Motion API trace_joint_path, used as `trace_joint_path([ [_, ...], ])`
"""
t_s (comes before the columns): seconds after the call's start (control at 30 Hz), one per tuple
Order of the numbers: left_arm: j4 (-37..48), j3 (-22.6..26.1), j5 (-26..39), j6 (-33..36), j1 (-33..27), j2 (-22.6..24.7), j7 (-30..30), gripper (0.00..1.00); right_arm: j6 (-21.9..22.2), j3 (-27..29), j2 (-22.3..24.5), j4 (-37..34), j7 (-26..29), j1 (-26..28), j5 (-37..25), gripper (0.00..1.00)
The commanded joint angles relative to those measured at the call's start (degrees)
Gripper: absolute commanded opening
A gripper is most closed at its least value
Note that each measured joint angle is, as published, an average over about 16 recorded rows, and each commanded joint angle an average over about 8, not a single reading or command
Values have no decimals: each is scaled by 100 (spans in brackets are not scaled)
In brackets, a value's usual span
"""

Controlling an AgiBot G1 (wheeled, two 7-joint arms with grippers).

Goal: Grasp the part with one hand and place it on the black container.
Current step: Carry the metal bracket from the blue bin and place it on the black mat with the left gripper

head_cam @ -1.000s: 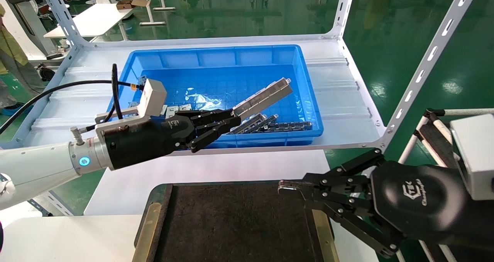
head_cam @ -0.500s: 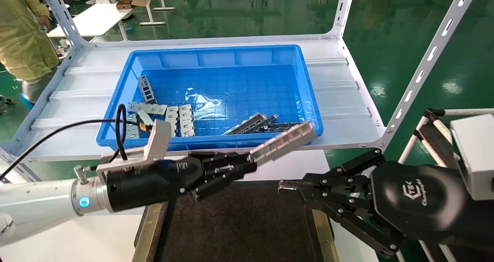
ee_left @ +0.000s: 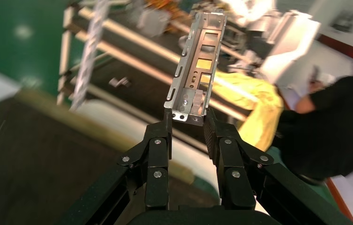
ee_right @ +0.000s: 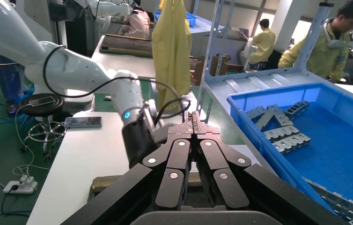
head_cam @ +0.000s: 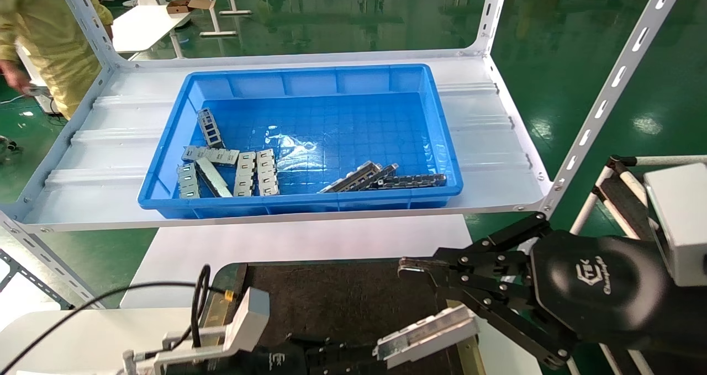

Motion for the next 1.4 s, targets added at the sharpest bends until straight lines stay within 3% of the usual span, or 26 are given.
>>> trace_joint_path([
  [0.03, -244, -13, 26, -290, 321, -83, -136, 0, 0, 0, 0, 0, 0, 0, 0, 0],
  [0.27, -1311, -102, 336, -2015, 1337, -157, -759, 0, 1, -2, 1, 0, -1, 0, 1, 0],
  [0.5, -2051, -2, 744, -3264, 1896, -44, -1376, 0, 1, -3, 1, 0, -2, 1, 2, 0],
  [0.93, -2166, 291, 1330, -4838, 2177, 560, -2233, 0, 2, -6, 2, 0, -3, 1, 4, 0],
  [1.4, -1995, 625, 1710, -6012, 2231, 1304, -2882, 0, 4, -8, 3, 0, -4, 2, 6, 0],
])
